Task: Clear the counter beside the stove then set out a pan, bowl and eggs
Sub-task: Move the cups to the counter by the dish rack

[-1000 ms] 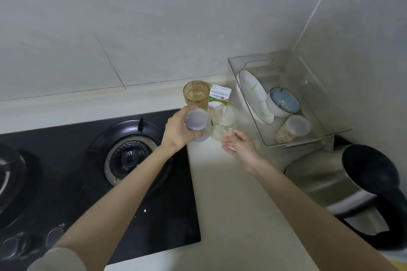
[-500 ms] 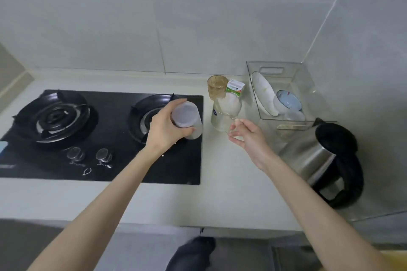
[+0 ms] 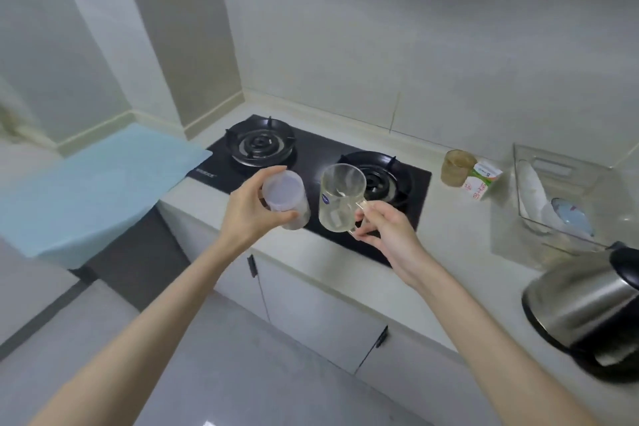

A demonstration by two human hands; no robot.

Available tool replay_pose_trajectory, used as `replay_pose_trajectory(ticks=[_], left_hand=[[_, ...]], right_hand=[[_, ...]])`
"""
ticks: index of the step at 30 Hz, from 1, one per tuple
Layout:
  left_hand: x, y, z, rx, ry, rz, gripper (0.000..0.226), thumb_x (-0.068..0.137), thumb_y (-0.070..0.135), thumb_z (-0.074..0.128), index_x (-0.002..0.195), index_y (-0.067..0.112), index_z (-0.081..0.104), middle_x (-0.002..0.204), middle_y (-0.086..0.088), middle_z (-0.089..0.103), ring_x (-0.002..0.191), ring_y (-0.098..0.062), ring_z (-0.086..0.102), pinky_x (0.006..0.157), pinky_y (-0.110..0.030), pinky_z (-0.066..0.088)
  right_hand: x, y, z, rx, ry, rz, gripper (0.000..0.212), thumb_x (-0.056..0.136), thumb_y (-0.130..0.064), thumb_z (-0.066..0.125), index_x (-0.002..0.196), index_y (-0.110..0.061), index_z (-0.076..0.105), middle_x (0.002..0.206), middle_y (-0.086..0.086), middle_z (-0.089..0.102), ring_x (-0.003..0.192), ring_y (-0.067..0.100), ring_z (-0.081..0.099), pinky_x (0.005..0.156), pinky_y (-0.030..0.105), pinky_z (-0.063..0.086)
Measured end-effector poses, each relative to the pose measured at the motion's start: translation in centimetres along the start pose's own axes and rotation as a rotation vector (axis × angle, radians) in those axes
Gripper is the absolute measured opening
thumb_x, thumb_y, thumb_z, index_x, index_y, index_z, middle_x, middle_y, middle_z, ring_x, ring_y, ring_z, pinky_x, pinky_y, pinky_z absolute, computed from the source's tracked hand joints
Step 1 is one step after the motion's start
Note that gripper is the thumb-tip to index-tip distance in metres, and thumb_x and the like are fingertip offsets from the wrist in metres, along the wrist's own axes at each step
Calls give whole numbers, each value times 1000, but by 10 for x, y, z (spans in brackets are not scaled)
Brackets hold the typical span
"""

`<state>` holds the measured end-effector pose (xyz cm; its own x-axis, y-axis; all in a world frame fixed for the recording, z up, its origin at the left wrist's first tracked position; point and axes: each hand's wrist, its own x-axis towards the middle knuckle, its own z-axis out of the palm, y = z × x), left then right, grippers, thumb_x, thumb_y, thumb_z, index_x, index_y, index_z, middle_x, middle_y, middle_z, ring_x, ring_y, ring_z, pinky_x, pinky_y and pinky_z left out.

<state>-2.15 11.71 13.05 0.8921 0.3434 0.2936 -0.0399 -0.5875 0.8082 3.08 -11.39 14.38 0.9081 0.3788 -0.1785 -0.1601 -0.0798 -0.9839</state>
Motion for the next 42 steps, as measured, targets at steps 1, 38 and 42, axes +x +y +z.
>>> replay_pose_trajectory(ticks=[1,38,42], left_hand=[[-9,-8,-19,11,25,-15,73,59,25,88,122,38,55,112,23,60,99,-6,59,83,-27,52],[-468,-285,-691,336,1084,-771,74,59,26,89,124,40,56,122,16,58,106,-13,54,77,-22,48],[-481,-312,-749,390,1178,-833,75,60,29,88,126,38,54,125,16,56,107,-12,53,84,-27,47]], right_hand=[[-2,1,20,-9,-37,-4,22,99,-12,45,83,-10,59,82,1,56,74,17,52,94,41,53],[-175,34,924,-176,-1261,58,18,98,-14,47,84,-10,59,78,-3,60,50,8,41,57,19,48],[-187,32,1013,-234,-1406,38,16,98,-15,47,88,-9,58,80,-4,59,56,12,40,58,18,47]])
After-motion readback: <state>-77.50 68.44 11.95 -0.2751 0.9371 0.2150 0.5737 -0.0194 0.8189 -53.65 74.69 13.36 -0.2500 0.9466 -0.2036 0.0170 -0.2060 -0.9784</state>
